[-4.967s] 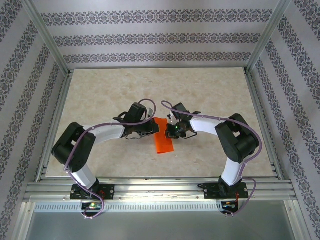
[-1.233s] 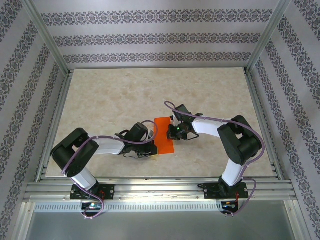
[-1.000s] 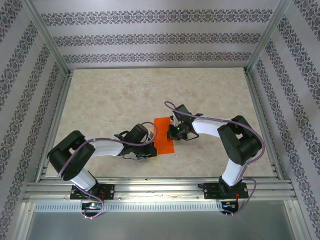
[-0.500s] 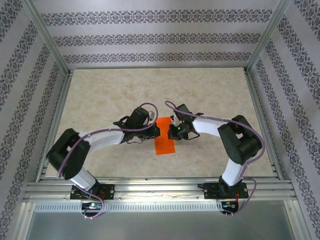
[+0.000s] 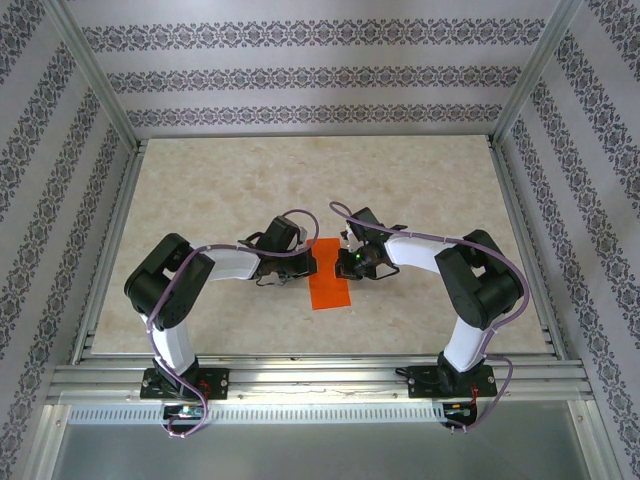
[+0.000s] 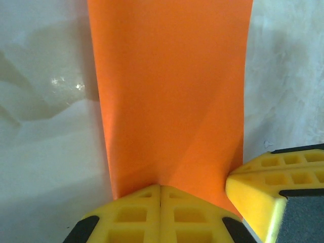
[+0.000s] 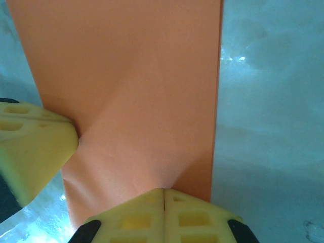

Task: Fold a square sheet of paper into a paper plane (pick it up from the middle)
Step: First fold the square sheet of paper in half at the center of the table.

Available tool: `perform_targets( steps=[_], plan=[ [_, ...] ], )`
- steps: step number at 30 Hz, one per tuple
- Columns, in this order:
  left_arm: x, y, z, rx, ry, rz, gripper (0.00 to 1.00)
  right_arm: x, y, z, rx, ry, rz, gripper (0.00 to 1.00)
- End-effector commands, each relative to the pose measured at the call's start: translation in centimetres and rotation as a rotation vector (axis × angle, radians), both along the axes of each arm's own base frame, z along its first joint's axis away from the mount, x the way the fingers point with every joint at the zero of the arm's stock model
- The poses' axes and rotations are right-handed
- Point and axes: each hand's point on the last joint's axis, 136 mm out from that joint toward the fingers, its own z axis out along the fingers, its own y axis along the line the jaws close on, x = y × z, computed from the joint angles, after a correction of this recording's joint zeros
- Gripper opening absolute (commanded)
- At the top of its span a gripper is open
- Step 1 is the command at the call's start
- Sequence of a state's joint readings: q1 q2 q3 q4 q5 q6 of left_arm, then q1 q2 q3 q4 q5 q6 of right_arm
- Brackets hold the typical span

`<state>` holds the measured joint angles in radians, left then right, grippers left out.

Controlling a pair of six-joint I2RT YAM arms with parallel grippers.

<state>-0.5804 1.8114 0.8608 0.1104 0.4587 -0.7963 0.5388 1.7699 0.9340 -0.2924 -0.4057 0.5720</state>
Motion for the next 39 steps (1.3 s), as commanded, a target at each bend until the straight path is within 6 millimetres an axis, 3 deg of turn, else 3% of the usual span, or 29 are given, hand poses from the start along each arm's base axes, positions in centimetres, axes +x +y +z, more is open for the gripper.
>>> perform_targets(
  steps=[1, 3, 5, 11, 13, 19, 29, 34, 39],
  plan=[
    [-0.7, 1.6, -2.1, 0.043, 0.033, 0.033, 0.03, -2.2, -2.3, -2.8, -0.12, 0.1, -0.008, 0.0],
    [-1.3, 2.1, -2.8, 0.045, 0.05, 0.046, 0.02, -2.2, -2.3, -2.8, -0.121, 0.102, -0.008, 0.0],
    [-1.3, 1.8, -2.1, 0.005, 0.028, 0.048, 0.03, -2.2, -2.4, -2.8, -0.123, 0.102, -0.007, 0.0],
    [0.6, 0.3, 2.6, -0.052, -0.05, -0.005, 0.06, -2.2, -2.3, -2.4, -0.12, 0.096, 0.001, 0.0],
    [1.3, 0.5, 3.3, -0.04, -0.061, -0.002, 0.05, -2.1, -2.3, -2.4, -0.117, 0.095, -0.001, 0.0],
    [2.6, 0.7, 1.7, -0.025, -0.014, -0.008, 0.05, -1.9, -2.0, -2.3, -0.108, 0.096, -0.002, 0.0],
    [1.5, 3.0, -3.1, 0.08, 0.093, 0.047, 0.04, -2.2, -2.0, -2.6, -0.114, 0.103, 0.002, 0.0],
    [2.5, 2.9, -1.3, 0.059, 0.062, 0.056, 0.06, -2.2, -2.0, -2.5, -0.113, 0.099, 0.004, 0.0],
    [3.9, 0.9, 1.9, -0.041, 0.008, 0.005, 0.09, -2.2, -1.9, -2.5, -0.111, 0.098, 0.007, 0.0]
  ],
)
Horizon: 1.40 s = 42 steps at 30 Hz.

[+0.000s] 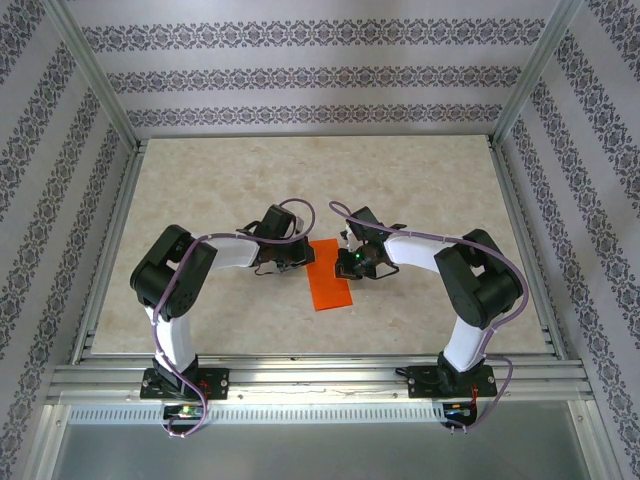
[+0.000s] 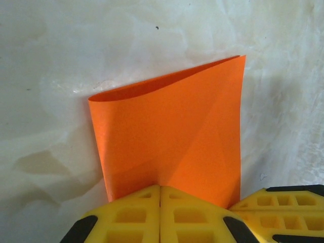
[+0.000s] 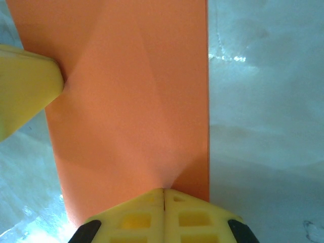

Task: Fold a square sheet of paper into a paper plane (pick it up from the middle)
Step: First fold the square sheet of paper in half at the center of the table.

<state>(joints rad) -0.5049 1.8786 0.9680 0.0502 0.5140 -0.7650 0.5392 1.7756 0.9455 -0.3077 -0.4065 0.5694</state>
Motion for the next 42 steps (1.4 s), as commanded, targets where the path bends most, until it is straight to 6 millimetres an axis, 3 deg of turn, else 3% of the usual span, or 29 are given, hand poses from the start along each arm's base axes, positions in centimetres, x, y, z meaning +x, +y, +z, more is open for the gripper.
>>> perform_targets(
  steps=[1, 5, 13, 16, 29, 42],
  plan=[
    [1.0, -0.2, 1.9, -0.034, -0.018, -0.02, 0.09, -2.2, -2.0, -2.5, -0.108, 0.09, 0.004, 0.0],
    [1.7, -0.1, 1.5, -0.025, -0.013, -0.01, 0.09, -2.2, -1.9, -2.6, -0.106, 0.093, 0.004, 0.0],
    [2.2, 2.0, -2.3, 0.019, 0.071, 0.051, 0.08, -2.3, -1.9, -2.5, -0.102, 0.091, 0.004, 0.0],
    [2.7, 2.9, -2.9, 0.03, 0.078, 0.089, 0.08, -2.4, -2.0, -2.6, -0.106, 0.095, 0.002, 0.0],
    [5.2, 5.1, -2.2, 0.058, 0.07, 0.207, 0.08, -2.6, -2.1, -2.7, -0.106, 0.098, 0.01, 0.0],
    [6.5, 6.4, -2.3, 0.169, 0.104, 0.241, 0.08, -2.9, -2.2, -2.7, -0.106, 0.1, 0.009, 0.0]
  ],
)
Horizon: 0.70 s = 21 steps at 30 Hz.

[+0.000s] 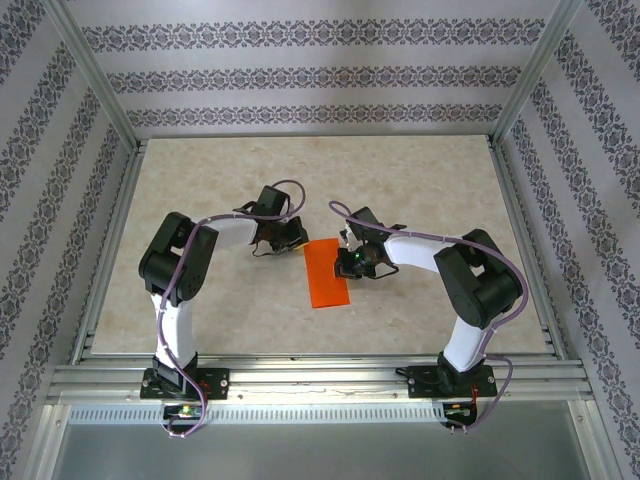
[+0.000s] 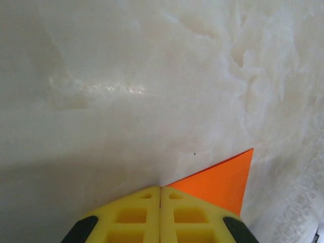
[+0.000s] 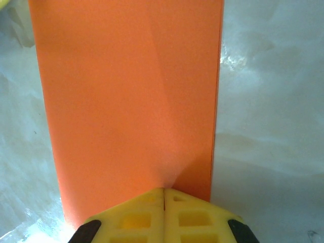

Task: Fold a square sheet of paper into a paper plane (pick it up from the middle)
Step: First fold the square sheet of paper in half at the center of the table.

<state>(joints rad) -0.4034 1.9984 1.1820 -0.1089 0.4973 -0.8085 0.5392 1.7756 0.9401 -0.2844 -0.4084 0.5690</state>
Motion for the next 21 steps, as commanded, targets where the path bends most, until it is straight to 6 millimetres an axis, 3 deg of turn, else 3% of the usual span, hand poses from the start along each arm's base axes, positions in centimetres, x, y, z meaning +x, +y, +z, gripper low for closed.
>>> perform_targets(
  steps=[1, 10, 16, 19, 21],
  plan=[
    [1.0, 3.8, -2.1, 0.146, 0.032, 0.095, 0.08, -3.1, -2.4, -2.7, -0.117, 0.114, 0.008, 0.0],
    [1.8, 3.5, -1.2, 0.129, 0.028, 0.094, 0.08, -3.2, -2.4, -2.7, -0.113, 0.114, 0.005, 0.0],
    [1.4, 1.9, 3.6, 0.035, -0.078, 0.036, 0.09, -2.9, -2.2, -2.5, -0.105, 0.107, 0.003, 0.0],
    [-0.1, 0.8, 5.5, -0.005, -0.118, -0.016, 0.09, -2.7, -2.2, -2.4, -0.105, 0.104, 0.001, 0.0],
    [-1.6, -0.1, 5.8, -0.032, -0.122, -0.061, 0.09, -2.7, -2.2, -2.3, -0.106, 0.1, 0.001, 0.0]
  ],
)
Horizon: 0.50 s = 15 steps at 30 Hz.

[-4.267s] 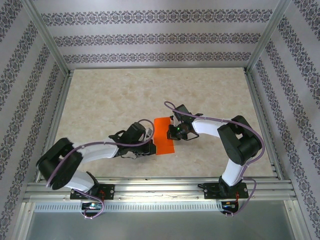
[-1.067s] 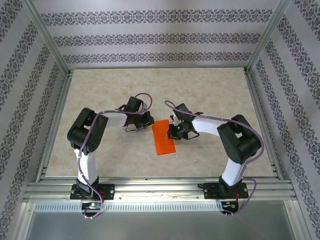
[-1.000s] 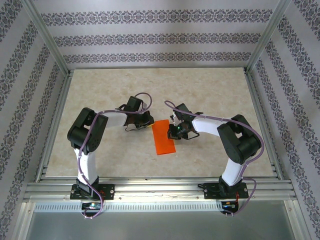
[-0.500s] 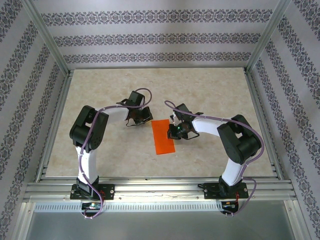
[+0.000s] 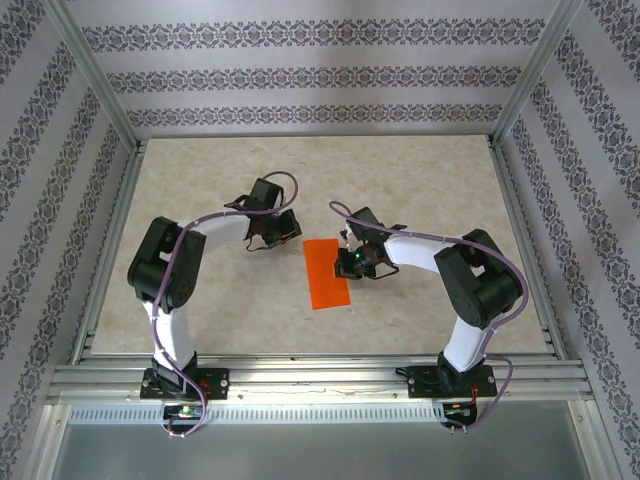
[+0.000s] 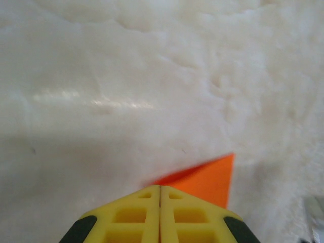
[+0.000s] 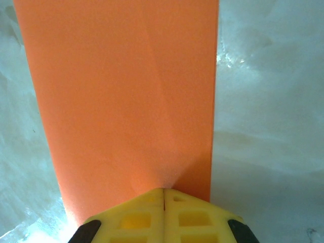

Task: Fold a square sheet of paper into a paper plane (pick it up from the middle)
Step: First fold the square sheet of paper in half at the center of the table.

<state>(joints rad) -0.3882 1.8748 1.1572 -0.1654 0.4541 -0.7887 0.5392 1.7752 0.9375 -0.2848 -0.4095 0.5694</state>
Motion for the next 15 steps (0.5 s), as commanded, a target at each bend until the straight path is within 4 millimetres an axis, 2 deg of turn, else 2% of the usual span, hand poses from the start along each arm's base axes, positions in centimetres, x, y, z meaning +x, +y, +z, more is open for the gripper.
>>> perform_targets(
  steps=[1, 5, 8, 15],
  plan=[
    [-2.2, -2.1, 2.1, -0.068, -0.056, -0.111, 0.09, -2.5, -2.1, -2.1, -0.106, 0.094, 0.0, 0.0],
    [-4.4, -3.7, 1.4, -0.151, -0.031, -0.168, 0.09, -2.5, -2.1, -2.2, -0.107, 0.094, -0.003, 0.0],
    [-5.3, -4.2, 0.1, -0.16, -0.006, -0.183, 0.09, -2.5, -2.1, -2.2, -0.109, 0.1, -0.001, 0.0],
    [-6.6, -3.6, -3.4, -0.114, 0.067, -0.165, 0.09, -2.7, -2.3, -2.2, -0.113, 0.1, 0.0, 0.0]
  ],
)
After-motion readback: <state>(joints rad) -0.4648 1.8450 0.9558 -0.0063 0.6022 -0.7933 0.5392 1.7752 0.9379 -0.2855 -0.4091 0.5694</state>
